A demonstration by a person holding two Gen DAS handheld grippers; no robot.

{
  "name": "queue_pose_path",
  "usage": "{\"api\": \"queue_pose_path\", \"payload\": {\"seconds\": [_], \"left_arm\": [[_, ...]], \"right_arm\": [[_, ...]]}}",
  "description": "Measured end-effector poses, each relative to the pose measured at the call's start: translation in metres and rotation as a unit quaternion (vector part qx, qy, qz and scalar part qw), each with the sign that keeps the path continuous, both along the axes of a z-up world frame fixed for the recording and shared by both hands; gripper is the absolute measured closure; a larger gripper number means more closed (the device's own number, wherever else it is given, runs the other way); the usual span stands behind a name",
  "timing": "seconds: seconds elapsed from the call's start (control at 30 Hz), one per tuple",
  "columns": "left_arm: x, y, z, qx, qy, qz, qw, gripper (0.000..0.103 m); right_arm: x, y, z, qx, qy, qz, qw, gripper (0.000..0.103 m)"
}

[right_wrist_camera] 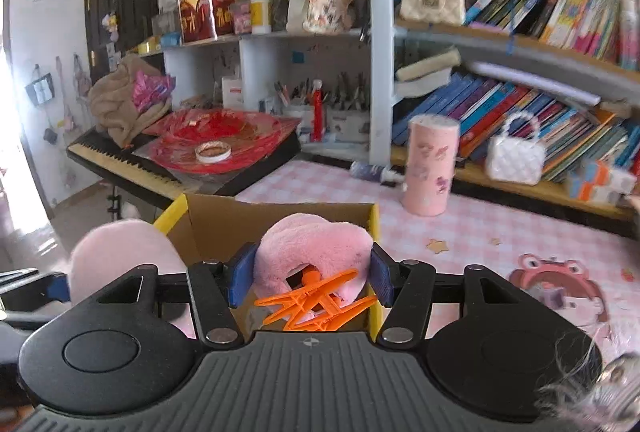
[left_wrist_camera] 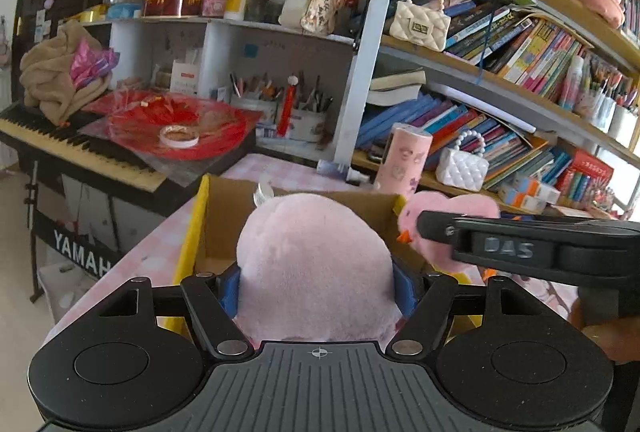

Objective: Organize objects
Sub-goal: 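Carry the plush pig with the left tool while the right tool carries the clipped plush to the box, then open both tools to drop the two plush toys into the yellow box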

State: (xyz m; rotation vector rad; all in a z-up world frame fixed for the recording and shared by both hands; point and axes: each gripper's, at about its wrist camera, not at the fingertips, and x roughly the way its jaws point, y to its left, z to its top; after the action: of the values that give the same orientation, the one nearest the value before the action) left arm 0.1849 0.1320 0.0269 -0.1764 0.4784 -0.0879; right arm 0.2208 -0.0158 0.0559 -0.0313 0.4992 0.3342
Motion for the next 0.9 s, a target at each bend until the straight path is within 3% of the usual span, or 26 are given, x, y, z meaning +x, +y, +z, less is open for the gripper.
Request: {"api": "queue_pose_path", "payload": {"seconds": [0.13,0.33,0.57,0.73,0.8,0.83,0.9], "left_arm": [[0.022,-0.008,-0.009,0.029,0.018,0.002,0.9994,0.032],[0.047,0.0,-0.032,0.033,0.066,0.037,0.9966,0.031],[0.051,-0.011,-0.039,0.092,0.067,0.027,0.9931,0.024],[0.051,-0.013,-0.037,0.098,0.06,0.019,0.9932,0.016],[0.047,-0.013,-0.032,0.1,0.043,0.02,0.9938,0.009],[0.045,-0.013,-0.029,0.101,0.034,0.02,0.9941,0.007],[0.039,-0.014,-0.023,0.104,0.017,0.019,0.9942,0.005]], "right_arm": [[0.029,0.008,-0.009,-0.005,0.016,0.01,1.0,0.048],[0.06,0.023,-0.023,-0.016,0.05,0.042,0.998,0.048],[0.086,0.041,-0.041,-0.041,0.106,0.073,0.991,0.048],[0.097,0.053,-0.053,-0.055,0.147,0.092,0.983,0.046],[0.098,0.052,-0.051,-0.044,0.144,0.088,0.985,0.037],[0.097,0.051,-0.049,-0.039,0.142,0.086,0.985,0.025],[0.096,0.049,-0.042,-0.026,0.133,0.083,0.987,0.022]]}}
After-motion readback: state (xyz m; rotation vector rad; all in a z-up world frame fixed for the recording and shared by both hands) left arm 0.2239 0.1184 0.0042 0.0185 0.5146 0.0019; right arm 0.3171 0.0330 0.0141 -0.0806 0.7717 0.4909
